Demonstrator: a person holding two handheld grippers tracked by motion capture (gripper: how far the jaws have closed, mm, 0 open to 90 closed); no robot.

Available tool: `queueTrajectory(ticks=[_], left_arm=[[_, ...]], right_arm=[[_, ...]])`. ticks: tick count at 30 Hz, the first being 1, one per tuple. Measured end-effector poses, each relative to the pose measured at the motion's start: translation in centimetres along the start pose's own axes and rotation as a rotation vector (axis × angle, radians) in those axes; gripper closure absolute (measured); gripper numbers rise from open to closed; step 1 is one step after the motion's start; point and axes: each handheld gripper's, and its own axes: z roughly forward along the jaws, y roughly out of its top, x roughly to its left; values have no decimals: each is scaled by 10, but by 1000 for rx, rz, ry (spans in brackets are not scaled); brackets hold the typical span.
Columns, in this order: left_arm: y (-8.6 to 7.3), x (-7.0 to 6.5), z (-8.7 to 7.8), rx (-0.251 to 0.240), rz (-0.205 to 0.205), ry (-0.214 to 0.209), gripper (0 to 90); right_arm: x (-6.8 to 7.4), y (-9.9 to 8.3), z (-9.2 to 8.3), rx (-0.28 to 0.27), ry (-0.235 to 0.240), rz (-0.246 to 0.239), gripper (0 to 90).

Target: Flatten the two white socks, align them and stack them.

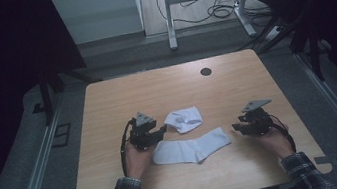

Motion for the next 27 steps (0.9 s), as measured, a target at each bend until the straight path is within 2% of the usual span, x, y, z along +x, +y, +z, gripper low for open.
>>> queueTrajectory(ticks=[4, 10, 15, 16, 19, 22, 27], left_arm=[[4, 2, 11, 14, -1, -4, 507], [4, 6, 25, 28, -28, -21, 513], [5, 9, 35, 26, -47, -71, 488], [6, 9, 37, 31, -47, -79, 475], [7, 8, 46, 63, -46, -72, 481], [6, 7, 51, 86, -53, -68, 558], [6, 3, 53, 107, -29, -79, 812]], right_arm=[[-6, -4, 1, 4, -7, 12, 521], [-8, -6, 3, 7, -5, 10, 509], [-8, -6, 5, 8, 4, 12, 494], [-8, -7, 5, 6, 9, 16, 490], [-9, -7, 5, 5, 12, 14, 485], [-9, -8, 5, 0, 13, 13, 480], [-9, -8, 5, -1, 14, 10, 478]])
